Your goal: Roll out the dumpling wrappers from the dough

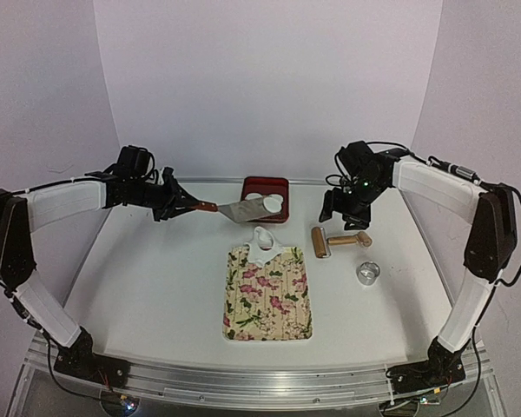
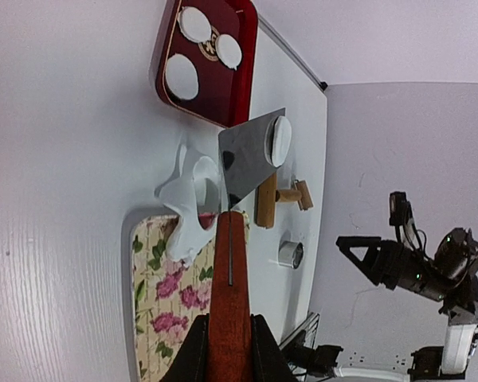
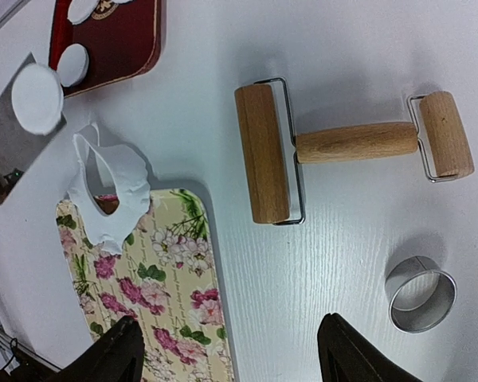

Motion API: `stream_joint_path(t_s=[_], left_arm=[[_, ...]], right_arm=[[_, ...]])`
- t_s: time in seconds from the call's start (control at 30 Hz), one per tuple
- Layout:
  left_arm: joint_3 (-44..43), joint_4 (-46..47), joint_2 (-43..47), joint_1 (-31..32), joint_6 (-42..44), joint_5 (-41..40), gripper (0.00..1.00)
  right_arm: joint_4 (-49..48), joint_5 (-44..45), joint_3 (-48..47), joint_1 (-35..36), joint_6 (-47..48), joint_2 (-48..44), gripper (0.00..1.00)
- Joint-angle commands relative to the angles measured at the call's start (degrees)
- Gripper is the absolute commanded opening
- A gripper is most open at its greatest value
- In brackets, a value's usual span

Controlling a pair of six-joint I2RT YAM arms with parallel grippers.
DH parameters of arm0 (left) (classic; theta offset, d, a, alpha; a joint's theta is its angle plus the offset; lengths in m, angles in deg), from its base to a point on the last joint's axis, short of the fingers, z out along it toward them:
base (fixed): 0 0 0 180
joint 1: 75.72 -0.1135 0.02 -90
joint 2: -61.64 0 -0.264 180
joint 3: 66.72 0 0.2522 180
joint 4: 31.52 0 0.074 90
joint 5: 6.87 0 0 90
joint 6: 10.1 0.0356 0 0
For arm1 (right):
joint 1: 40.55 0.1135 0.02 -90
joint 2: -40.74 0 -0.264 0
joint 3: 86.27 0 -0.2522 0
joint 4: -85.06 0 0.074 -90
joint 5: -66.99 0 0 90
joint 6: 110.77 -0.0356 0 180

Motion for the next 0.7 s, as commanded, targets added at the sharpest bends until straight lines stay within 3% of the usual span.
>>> stream_joint_path(t_s=[0.0,0.3,0.67], left_arm=[[-7.75,7.61,-4.46,-0.38,1.78,-3.78,0.00],[-14.82,4.08,-10.87,0.18,13.14,-12.38,0.00],[-28.29,-9.84,-19.78,8.38,32.55,-26.21,0.00]], right_arm=[[0.74,1.57,1.77,-0.29,-0.52,-3.28,0.75],[0.72,1.94,3.25,-0.68,-0.64,-5.00,0.75],[0.76,1.09,2.34,-1.09,0.26,-3.69,0.76]])
